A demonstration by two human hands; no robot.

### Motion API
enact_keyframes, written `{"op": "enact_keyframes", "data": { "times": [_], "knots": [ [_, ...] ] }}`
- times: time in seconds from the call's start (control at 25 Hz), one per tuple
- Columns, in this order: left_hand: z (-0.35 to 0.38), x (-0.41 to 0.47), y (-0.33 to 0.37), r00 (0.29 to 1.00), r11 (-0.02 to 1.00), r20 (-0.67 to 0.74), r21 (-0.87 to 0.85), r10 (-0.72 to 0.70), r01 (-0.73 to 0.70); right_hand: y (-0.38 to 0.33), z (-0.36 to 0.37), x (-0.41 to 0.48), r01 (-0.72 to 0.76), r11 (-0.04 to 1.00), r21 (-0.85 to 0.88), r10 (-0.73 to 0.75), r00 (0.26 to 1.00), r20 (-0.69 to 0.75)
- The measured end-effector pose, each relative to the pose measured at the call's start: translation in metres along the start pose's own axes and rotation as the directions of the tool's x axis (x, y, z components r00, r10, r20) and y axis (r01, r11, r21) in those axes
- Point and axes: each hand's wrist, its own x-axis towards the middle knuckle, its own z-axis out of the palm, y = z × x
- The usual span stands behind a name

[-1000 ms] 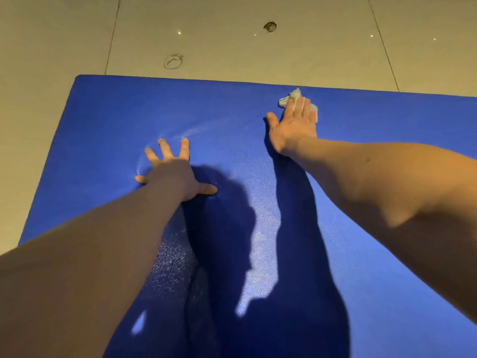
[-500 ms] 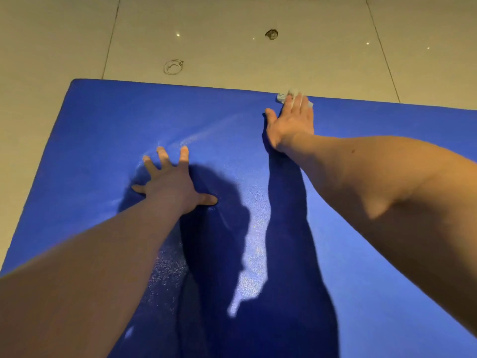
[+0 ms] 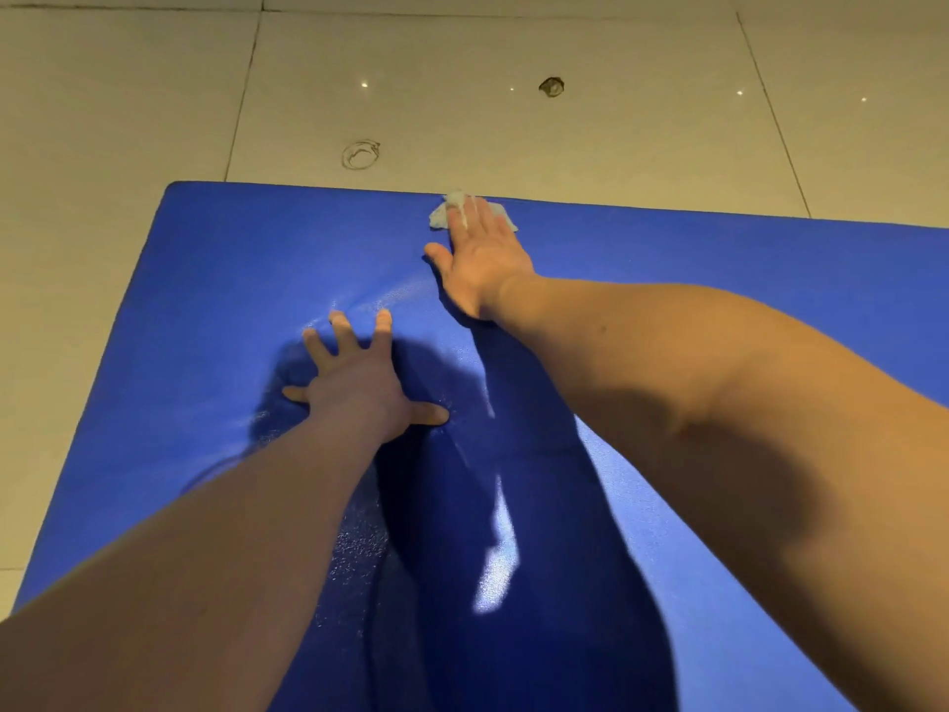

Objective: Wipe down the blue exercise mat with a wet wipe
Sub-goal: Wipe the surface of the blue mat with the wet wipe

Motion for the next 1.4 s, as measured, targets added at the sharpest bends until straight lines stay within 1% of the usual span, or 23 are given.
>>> {"op": "enact_keyframes", "data": {
  "times": [0.12,0.2,0.28,0.32,0.4,0.48,0.56,0.64,0.72,0.88,1.0,1.08,1.12,1.2,1.24,1.28,1.32,1.4],
  "knots": [
    [0.000,-0.001,-0.001,1.000,1.000,-0.008,-0.004,0.017,-0.017,0.049,-0.012,-0.005,-0.193,0.978,-0.079,0.192,0.981,-0.025],
    [0.001,-0.001,-0.002,1.000,1.000,-0.011,0.009,0.015,-0.015,0.073,-0.020,-0.012,-0.338,0.935,-0.105,0.339,0.941,-0.014],
    [0.001,0.000,-0.001,1.000,1.000,-0.006,0.017,0.009,-0.009,0.076,-0.022,-0.015,-0.399,0.912,-0.094,0.400,0.916,-0.010],
    [0.001,0.001,0.000,1.000,1.000,-0.006,0.020,0.008,-0.008,0.070,-0.019,-0.014,-0.389,0.918,-0.075,0.389,0.921,-0.015],
    [0.000,0.001,0.000,1.000,1.000,0.001,0.023,0.005,-0.005,0.044,-0.009,-0.013,-0.309,0.950,-0.054,0.307,0.951,-0.036],
    [-0.001,0.002,0.001,1.000,1.000,0.012,0.021,0.001,-0.001,0.015,0.005,-0.017,-0.171,0.982,-0.078,0.165,0.983,-0.079],
    [-0.001,0.001,0.001,1.000,1.000,0.021,0.009,-0.007,0.007,-0.002,0.013,-0.027,-0.022,0.995,-0.096,0.015,0.997,-0.081],
    [-0.001,0.000,0.001,1.000,1.000,0.015,0.002,-0.009,0.009,0.000,0.013,-0.036,0.102,0.991,-0.083,-0.108,0.992,-0.066],
    [-0.001,0.000,0.000,1.000,1.000,0.009,-0.012,0.000,0.000,0.018,0.010,-0.041,0.162,0.984,-0.076,-0.164,0.986,-0.022],
    [0.000,-0.001,-0.002,1.000,1.000,0.005,-0.007,0.001,-0.001,0.062,0.009,-0.052,0.152,0.978,-0.142,-0.152,0.988,0.012],
    [0.001,-0.001,-0.002,1.000,1.000,0.008,0.003,-0.003,0.003,0.091,0.001,-0.069,0.102,0.981,-0.163,-0.104,0.995,-0.007],
    [0.001,-0.001,-0.003,1.000,1.000,0.013,0.019,-0.006,0.006,0.103,-0.004,-0.082,0.014,0.985,-0.174,-0.018,1.000,-0.022],
    [0.001,-0.001,-0.003,1.000,1.000,0.017,0.030,-0.007,0.006,0.103,-0.005,-0.087,-0.059,0.983,-0.171,0.056,0.998,-0.020],
    [0.001,-0.001,-0.002,1.000,0.999,0.019,0.051,-0.012,0.011,0.088,0.000,-0.090,-0.196,0.971,-0.138,0.196,0.981,-0.012],
    [0.001,-0.001,-0.002,1.000,0.998,0.022,0.058,-0.017,0.016,0.074,0.003,-0.090,-0.228,0.968,-0.103,0.226,0.974,-0.030],
    [0.000,-0.002,-0.001,0.999,0.998,0.029,0.060,-0.023,0.021,0.056,0.006,-0.091,-0.216,0.975,-0.058,0.212,0.975,-0.066],
    [0.000,-0.002,-0.001,0.999,0.998,0.037,0.059,-0.029,0.027,0.037,0.009,-0.092,-0.161,0.987,-0.021,0.158,0.983,-0.098],
    [0.001,-0.003,0.000,0.998,0.998,0.046,0.061,-0.037,0.034,0.001,0.017,-0.098,0.000,0.999,-0.040,-0.003,0.995,-0.095]
  ]
}}
